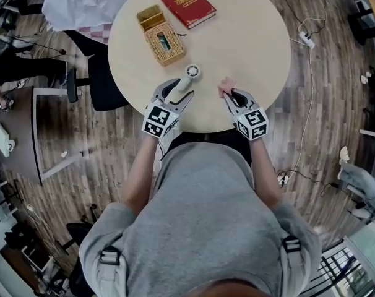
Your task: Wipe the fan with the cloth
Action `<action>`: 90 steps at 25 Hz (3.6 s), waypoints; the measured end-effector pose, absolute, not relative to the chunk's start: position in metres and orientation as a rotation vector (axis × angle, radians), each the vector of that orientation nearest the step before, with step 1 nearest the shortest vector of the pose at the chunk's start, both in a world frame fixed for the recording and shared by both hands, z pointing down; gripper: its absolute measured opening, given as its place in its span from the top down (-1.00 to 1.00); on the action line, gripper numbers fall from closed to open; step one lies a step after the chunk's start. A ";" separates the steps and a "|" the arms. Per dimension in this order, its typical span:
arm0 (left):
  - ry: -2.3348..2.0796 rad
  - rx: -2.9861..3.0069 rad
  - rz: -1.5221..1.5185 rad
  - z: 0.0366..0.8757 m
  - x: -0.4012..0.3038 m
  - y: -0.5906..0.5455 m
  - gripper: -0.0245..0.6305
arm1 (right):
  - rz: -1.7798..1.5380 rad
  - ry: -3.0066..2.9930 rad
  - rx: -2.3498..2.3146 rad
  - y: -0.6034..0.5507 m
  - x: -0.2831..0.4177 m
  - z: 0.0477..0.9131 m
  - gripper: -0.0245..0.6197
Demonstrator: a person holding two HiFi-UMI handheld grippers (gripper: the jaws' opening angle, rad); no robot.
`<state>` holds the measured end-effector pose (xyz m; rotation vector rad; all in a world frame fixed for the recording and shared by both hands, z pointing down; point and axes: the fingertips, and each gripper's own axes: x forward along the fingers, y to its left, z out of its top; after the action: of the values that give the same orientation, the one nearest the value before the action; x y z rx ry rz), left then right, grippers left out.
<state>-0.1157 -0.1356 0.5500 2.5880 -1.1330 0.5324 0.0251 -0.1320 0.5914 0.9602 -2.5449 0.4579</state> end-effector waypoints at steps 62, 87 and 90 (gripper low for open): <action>-1.027 2.289 0.980 0.786 -0.081 -0.253 -0.20 | 0.593 -2.387 0.575 -0.192 0.043 0.704 0.77; -0.997 2.297 0.949 0.793 -0.078 -0.250 -0.22 | 0.584 -2.419 0.607 -0.175 0.014 0.694 0.78; -0.973 2.314 0.927 0.789 -0.076 -0.240 -0.23 | 0.575 -2.418 0.633 -0.170 0.016 0.688 0.78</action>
<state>-0.0760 -0.2402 0.7888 2.3143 -0.9730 0.9266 0.0164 -0.1698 0.6877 0.6332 -2.4179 0.5747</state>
